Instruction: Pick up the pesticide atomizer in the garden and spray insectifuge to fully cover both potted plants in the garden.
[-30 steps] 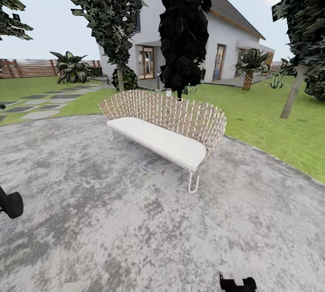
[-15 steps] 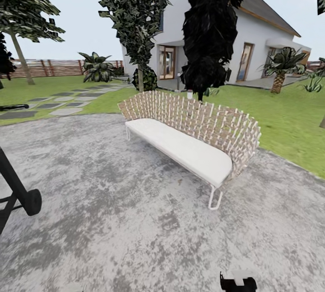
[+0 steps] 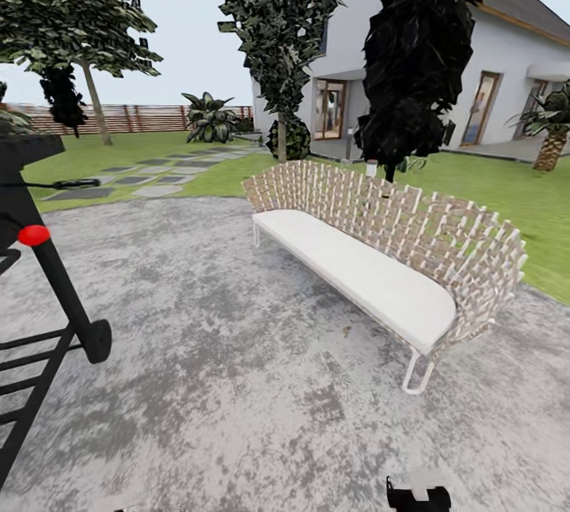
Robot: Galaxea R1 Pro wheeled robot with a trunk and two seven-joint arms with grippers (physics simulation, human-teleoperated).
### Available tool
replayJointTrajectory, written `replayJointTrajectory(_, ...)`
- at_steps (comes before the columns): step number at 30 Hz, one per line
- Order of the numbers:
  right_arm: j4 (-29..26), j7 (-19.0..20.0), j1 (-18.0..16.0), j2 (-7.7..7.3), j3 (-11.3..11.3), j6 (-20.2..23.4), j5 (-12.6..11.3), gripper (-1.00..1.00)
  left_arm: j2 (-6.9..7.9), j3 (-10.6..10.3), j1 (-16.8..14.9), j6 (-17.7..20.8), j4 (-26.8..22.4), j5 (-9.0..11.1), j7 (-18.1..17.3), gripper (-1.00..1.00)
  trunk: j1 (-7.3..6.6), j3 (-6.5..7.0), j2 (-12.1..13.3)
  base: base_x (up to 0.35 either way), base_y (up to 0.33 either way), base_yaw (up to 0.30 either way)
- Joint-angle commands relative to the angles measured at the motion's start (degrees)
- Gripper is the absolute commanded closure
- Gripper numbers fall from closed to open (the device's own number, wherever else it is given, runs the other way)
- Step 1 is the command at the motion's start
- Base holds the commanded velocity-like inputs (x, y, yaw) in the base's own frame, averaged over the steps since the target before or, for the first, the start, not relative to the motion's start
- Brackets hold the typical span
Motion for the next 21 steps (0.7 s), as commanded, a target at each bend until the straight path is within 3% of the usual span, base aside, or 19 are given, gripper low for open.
replayJointTrajectory(1,0.01,-0.27,-0.03,0.02,-0.35,-0.15,0.61,-1.00,-0.01,0.41,-0.05,-0.23,0.08,-0.60,-0.06,1.00,-0.01,-0.05,-0.02,0.001,0.000,0.278)
replayJointTrajectory(8,0.01,-0.26,-0.03,0.02,-0.33,-0.12,0.61,-1.00,-0.13,0.26,-0.04,-0.23,0.27,-0.73,-0.28,1.00,-0.01,-0.05,-0.02,0.037,0.000,0.278)
replayJointTrajectory(21,0.01,-0.26,-0.03,0.05,-0.31,-0.13,0.61,-1.00,-0.20,0.20,0.00,-0.23,0.46,-0.88,0.01,1.00,-0.01,0.05,-0.02,0.313,-0.109,0.278)
